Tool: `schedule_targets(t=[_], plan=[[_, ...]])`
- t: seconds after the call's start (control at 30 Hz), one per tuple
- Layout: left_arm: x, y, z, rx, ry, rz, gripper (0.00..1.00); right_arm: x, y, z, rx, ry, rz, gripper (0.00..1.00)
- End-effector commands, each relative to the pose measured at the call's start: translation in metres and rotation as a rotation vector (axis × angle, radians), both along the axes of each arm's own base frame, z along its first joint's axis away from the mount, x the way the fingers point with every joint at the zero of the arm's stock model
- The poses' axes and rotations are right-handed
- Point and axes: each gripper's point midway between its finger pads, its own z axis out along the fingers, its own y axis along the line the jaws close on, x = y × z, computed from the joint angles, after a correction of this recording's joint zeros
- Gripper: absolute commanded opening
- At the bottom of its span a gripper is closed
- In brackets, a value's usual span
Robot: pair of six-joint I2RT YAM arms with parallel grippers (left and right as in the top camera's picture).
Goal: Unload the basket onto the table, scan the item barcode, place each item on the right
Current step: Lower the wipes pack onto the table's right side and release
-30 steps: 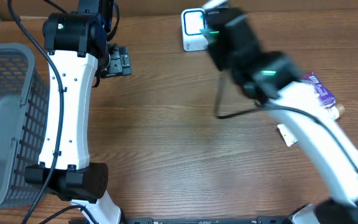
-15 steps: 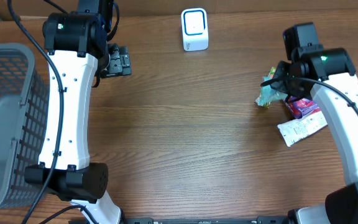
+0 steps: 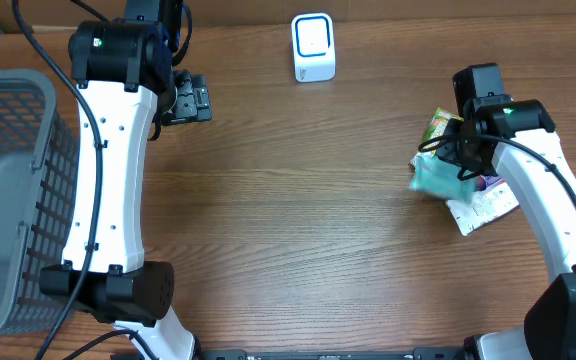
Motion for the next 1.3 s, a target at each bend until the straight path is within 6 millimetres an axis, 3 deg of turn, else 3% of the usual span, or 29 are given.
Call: schedule_targets(t=[0.0, 0.13, 0.27, 0.47, 0.67, 0.73, 0.77, 0.8, 0.93, 1.03, 1.13, 1.27], plan=[[0.001, 0.000, -0.004, -0.001, 0.007, 0.015, 0.99, 0.004, -0.004, 0.010, -0.022, -0.027, -0.010, 0.52], [0.001, 0.000, -0.004, -0.001, 0.006, 0.015, 0.99, 0.011, -0.002, 0.034, -0.016, -0.068, -0.009, 0.55], [0.001, 0.000, -0.004, -0.001, 0.007, 0.015, 1.00, 0.016, 0.005, 0.071, 0.026, -0.132, 0.007, 0.55], [0.001, 0.000, -0.004, -0.001, 0.006, 0.015, 1.00, 0.004, 0.043, 0.134, 0.190, -0.246, 0.239, 0.55], [0.001, 0.000, -0.004, -0.001, 0.007, 0.015, 1.00, -0.048, 0.052, 0.208, 0.272, -0.443, 0.306, 0.59], [0.001, 0.000, -0.004, -0.001, 0.007, 0.015, 1.00, -0.075, 0.052, 0.234, 0.289, -0.529, 0.322, 0.67], [0.001, 0.000, -0.004, -0.001, 0.006, 0.015, 0.99, -0.088, 0.054, 0.244, 0.303, -0.564, 0.333, 0.79], [0.001, 0.000, -0.004, -0.001, 0.006, 0.015, 0.99, -0.105, 0.056, 0.256, 0.323, -0.605, 0.353, 1.00], [0.001, 0.000, -0.004, -0.001, 0.007, 0.015, 0.99, -0.158, 0.055, 0.292, 0.343, -0.771, 0.400, 1.00], [0.001, 0.000, -0.004, -0.001, 0.007, 0.015, 1.00, -0.192, 0.051, 0.310, 0.336, -0.876, 0.416, 1.00], [0.001, 0.000, -0.004, -0.001, 0.006, 0.015, 1.00, -0.224, 0.047, 0.308, 0.334, -0.906, 0.420, 1.00], [0.001, 0.000, -0.004, -0.001, 0.007, 0.015, 1.00, -0.241, 0.030, 0.301, 0.267, -0.912, 0.362, 1.00]])
